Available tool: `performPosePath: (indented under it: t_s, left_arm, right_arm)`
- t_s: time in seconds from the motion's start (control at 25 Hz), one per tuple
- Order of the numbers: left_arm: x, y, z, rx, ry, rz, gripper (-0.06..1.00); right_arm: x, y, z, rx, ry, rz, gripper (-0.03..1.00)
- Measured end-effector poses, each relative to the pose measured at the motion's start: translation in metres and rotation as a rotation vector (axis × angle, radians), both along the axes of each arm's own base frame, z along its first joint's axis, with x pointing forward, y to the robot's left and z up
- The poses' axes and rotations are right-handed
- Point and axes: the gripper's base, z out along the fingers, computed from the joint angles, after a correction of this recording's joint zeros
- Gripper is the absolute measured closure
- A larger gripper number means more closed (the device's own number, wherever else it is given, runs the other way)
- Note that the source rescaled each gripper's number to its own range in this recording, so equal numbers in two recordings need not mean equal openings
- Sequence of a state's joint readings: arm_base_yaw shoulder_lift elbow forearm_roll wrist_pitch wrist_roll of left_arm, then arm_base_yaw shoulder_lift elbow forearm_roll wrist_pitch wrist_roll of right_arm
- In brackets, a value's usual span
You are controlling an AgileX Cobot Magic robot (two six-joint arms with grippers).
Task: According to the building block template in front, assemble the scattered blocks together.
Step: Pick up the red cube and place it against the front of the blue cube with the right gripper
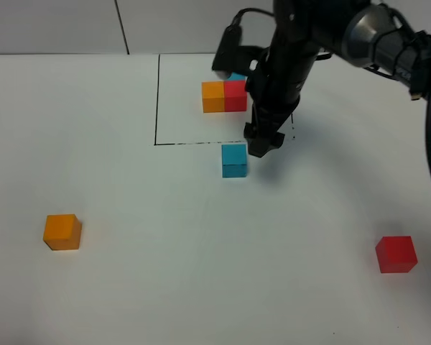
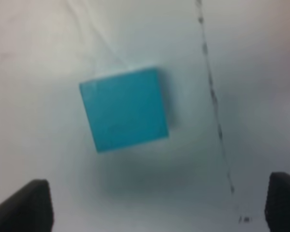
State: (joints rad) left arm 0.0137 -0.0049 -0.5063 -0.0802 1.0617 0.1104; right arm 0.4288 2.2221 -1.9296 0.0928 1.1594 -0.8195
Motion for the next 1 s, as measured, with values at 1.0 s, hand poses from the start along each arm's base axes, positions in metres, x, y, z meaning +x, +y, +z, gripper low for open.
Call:
performPosePath:
  t_s: [1.0]
  left_arm:
    - [0.000,0.000,0.000,0.000,0.000,0.000,0.23]
  right_arm:
    - [-0.173,-0.192,0.001,0.097,0.017,-1.036,0.16]
